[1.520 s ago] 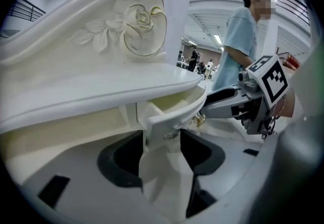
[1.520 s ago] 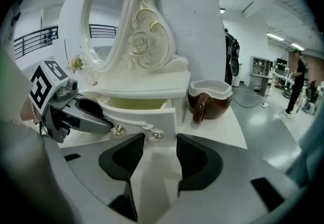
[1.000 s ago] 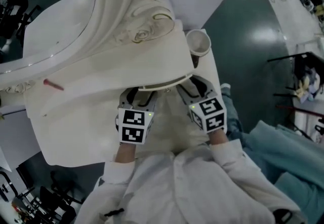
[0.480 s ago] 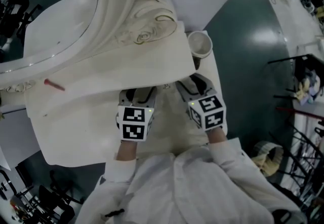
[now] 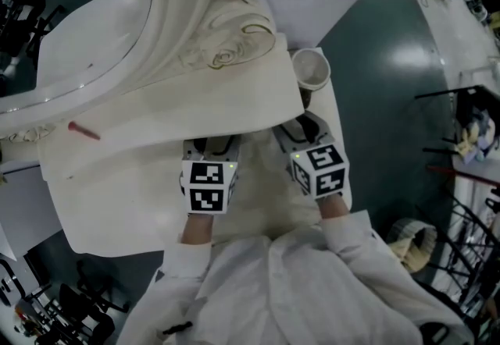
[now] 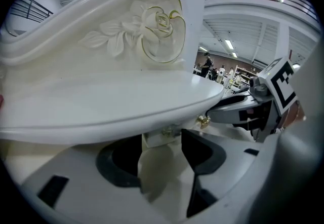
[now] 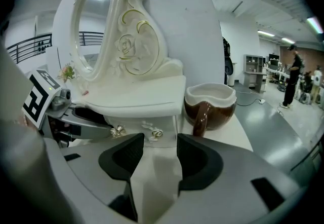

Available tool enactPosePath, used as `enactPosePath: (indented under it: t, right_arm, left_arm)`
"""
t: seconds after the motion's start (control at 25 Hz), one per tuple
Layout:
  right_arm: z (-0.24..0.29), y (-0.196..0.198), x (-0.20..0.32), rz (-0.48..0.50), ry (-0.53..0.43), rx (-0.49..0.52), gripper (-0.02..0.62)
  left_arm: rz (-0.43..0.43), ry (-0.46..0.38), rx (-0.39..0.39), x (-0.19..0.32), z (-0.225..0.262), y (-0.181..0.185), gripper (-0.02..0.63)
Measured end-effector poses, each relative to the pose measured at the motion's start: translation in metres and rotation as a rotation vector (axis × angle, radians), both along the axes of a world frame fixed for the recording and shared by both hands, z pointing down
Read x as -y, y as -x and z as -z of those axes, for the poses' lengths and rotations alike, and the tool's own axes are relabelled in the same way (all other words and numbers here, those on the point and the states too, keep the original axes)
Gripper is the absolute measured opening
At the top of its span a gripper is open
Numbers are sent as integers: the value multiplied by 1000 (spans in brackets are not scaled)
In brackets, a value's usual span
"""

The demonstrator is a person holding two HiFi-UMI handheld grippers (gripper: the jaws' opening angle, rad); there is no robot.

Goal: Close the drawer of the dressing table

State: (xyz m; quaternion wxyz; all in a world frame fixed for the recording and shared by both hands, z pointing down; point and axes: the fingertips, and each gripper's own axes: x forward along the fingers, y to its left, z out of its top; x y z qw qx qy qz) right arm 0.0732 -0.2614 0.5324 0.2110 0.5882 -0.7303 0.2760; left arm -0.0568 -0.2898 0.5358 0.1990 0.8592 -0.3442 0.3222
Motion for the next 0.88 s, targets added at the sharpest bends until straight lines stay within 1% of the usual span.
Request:
enactPosePath:
  t: [0.36, 0.68, 0.88]
  right_arm:
    - [-4, -1, 6, 5, -1, 4, 195]
    - [-5, -2, 6, -22, 10, 44, 195]
    - [-5, -2, 5, -25, 6, 38, 195]
  left_arm:
    - [-1, 11, -8, 5, -5, -4, 227]
    - [31, 63, -44, 4, -6, -4, 235]
    - [47, 46, -27, 3, -6, -3, 235]
